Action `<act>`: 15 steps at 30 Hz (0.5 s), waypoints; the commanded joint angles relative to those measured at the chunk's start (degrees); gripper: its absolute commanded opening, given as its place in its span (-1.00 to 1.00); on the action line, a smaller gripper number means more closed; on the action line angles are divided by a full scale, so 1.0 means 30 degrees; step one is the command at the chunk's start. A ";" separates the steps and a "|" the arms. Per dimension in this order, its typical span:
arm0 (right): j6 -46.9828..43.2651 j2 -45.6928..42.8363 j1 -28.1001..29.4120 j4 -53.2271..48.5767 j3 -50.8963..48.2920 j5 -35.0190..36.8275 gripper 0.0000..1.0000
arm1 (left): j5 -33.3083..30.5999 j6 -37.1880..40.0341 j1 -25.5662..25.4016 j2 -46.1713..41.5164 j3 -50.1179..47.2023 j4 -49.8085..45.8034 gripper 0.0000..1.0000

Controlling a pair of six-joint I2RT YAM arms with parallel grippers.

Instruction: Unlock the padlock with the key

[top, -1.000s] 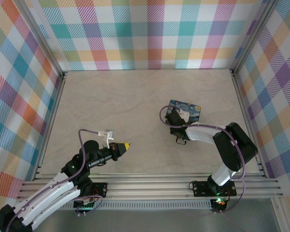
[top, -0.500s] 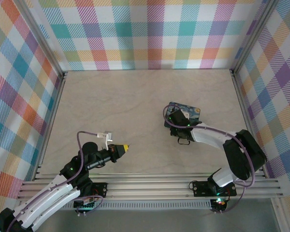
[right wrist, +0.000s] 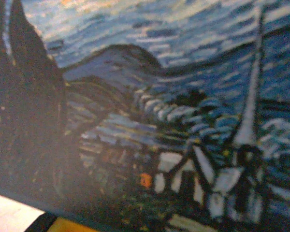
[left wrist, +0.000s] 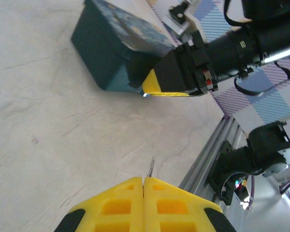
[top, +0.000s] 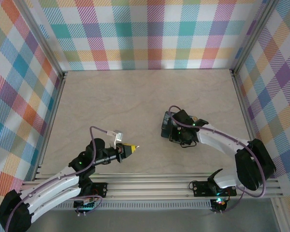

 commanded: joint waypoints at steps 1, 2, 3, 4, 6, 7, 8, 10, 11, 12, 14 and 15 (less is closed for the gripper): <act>0.1081 -0.0868 -0.0036 -0.1999 0.1479 -0.1971 -1.00 | 0.0195 0.1894 -0.0687 0.1116 0.0380 0.2942 -1.00; 0.1142 -0.0898 -0.0036 -0.2340 0.1766 -0.2179 -1.00 | 0.0130 0.1987 -0.0838 0.1722 0.0512 0.3154 -1.00; 0.1254 -0.0891 -0.0032 -0.2773 0.2120 -0.2414 -1.00 | 0.0099 0.2086 -0.1028 0.2416 0.0727 0.3369 -1.00; 0.1385 -0.0934 -0.0035 -0.3211 0.2405 -0.2646 -1.00 | 0.0097 0.2091 -0.1236 0.3177 0.0945 0.3723 -1.00; 0.1608 -0.0906 -0.0036 -0.3882 0.3005 -0.2952 -1.00 | 0.0026 0.2087 -0.1803 0.4598 0.1382 0.4632 -1.00; 0.1650 -0.0877 -0.0035 -0.4197 0.3297 -0.3134 -1.00 | -0.0253 0.2082 -0.2183 0.5327 0.1628 0.5128 -1.00; 0.1736 -0.0832 -0.0049 -0.4416 0.3556 -0.3277 -1.00 | -0.0484 0.2106 -0.2505 0.5925 0.1833 0.5696 -1.00; 0.1887 -0.0690 -0.0035 -0.4779 0.4035 -0.3586 -1.00 | -0.1029 0.2126 -0.3168 0.7378 0.2285 0.7108 -1.00; 0.1946 -0.0601 -0.0050 -0.4903 0.4260 -0.3681 -1.00 | -0.1175 0.2137 -0.3353 0.7996 0.2400 0.7933 -1.00; 0.2001 -0.0477 -0.0045 -0.5002 0.4462 -0.3828 -1.00 | -0.1310 0.2096 -0.3515 0.8756 0.2511 0.8870 -1.00; 0.2066 -0.0227 -0.0064 -0.5125 0.4782 -0.4041 -1.00 | -0.1469 0.1801 -0.3688 1.0188 0.2660 1.0680 -1.00; 0.2111 -0.0121 -0.0065 -0.5121 0.4875 -0.4131 -1.00 | -0.1430 0.1630 -0.3719 1.1033 0.2766 1.1502 -1.00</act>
